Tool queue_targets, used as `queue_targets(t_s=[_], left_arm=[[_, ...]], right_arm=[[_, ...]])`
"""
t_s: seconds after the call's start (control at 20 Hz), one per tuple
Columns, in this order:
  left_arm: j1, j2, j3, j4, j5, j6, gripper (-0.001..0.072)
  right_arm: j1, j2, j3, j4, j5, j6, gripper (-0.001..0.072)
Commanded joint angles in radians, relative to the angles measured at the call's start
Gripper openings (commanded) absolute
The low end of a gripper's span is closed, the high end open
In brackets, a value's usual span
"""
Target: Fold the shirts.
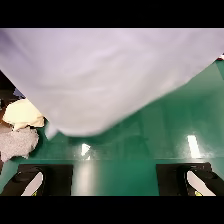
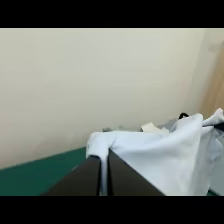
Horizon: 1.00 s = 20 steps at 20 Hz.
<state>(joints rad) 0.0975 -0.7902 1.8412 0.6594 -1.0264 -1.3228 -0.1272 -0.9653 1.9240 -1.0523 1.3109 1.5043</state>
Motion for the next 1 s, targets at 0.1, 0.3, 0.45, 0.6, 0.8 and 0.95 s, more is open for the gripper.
queue_targets(t_s=[0.1, 0.3, 0.45, 0.6, 0.8, 0.95], left_arm=[[-0.102, -0.130, -0.388, 0.023, -0.005, 0.014, 0.0026], [-0.210, -0.416, -0.534, 0.073, 0.156, 0.085, 0.0027], [-0.198, -0.640, -0.504, 0.044, 0.203, 0.082, 0.0029], [-0.166, -0.728, -0.471, 0.040, 0.134, 0.069, 0.0691], [-0.042, -0.718, -0.458, 0.046, -0.159, 0.098, 0.0661], [0.005, -0.682, -0.575, 0.068, -0.373, 0.188, 0.0459]], right_arm=[[0.032, -0.270, -0.066, -0.027, 0.181, 0.062, 0.0017], [0.032, -0.429, -0.226, -0.074, 0.070, 0.066, 0.0017], [0.032, -0.507, -0.294, -0.073, -0.057, 0.066, 0.0018], [0.031, -0.553, -0.298, -0.051, -0.121, 0.065, 0.0447], [-0.015, -0.522, -0.305, -0.020, 0.011, 0.008, 0.0428], [-0.026, -0.406, -0.460, -0.020, 0.078, -0.045, 0.0428]])
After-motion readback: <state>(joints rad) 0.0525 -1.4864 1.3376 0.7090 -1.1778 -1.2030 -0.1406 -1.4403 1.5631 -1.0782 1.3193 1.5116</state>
